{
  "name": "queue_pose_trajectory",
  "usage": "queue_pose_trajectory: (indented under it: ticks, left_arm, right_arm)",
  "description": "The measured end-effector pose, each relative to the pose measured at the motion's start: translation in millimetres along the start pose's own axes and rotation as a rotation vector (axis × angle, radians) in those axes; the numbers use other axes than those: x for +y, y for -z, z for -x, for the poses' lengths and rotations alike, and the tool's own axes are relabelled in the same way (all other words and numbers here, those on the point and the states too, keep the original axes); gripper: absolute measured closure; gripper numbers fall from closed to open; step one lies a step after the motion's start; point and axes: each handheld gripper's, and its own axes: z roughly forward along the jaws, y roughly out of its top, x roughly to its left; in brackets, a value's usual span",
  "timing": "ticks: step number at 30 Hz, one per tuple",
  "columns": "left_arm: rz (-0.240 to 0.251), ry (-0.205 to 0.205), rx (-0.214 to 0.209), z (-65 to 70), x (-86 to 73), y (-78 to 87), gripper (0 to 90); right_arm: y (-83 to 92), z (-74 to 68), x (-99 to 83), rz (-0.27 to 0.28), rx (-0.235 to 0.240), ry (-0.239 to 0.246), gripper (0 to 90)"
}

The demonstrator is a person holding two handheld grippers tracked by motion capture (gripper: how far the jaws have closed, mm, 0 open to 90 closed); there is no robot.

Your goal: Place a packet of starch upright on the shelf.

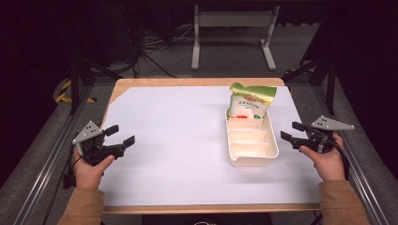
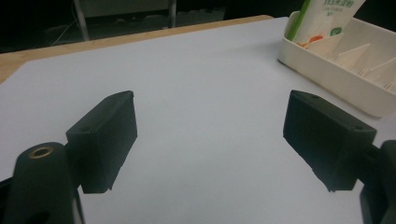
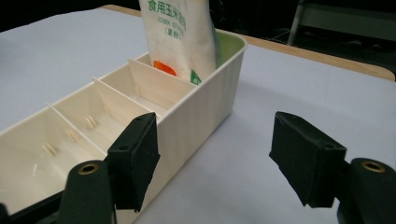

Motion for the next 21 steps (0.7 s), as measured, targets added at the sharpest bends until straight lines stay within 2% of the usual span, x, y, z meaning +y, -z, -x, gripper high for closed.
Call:
queue_pose_trajectory:
  ticks: [4, 7, 15, 21]
  left_arm:
    - [-0.009, 0.003, 0.000, -2.0, -4.0, -2.9, 18.5]
    - [-0.014, 0.004, -0.001, -3.0, -7.4, -6.0, 18.5]
    - [-0.047, 0.002, 0.003, -4.5, -14.6, -14.9, 18.4]
    - [-0.064, 0.009, -0.002, -5.3, -18.1, -19.7, 18.4]
  right_arm:
    - [-3.4, 0.1, -17.6, 0.023, -0.018, -0.006, 31.6]
    - [-6.9, -0.4, -27.6, 0.000, -0.019, 0.005, 31.3]
    - [-17.5, -4.3, -48.7, -0.010, -0.018, 0.033, 31.0]
    - [-22.2, -7.2, -53.8, -0.040, -0.028, 0.047, 31.7]
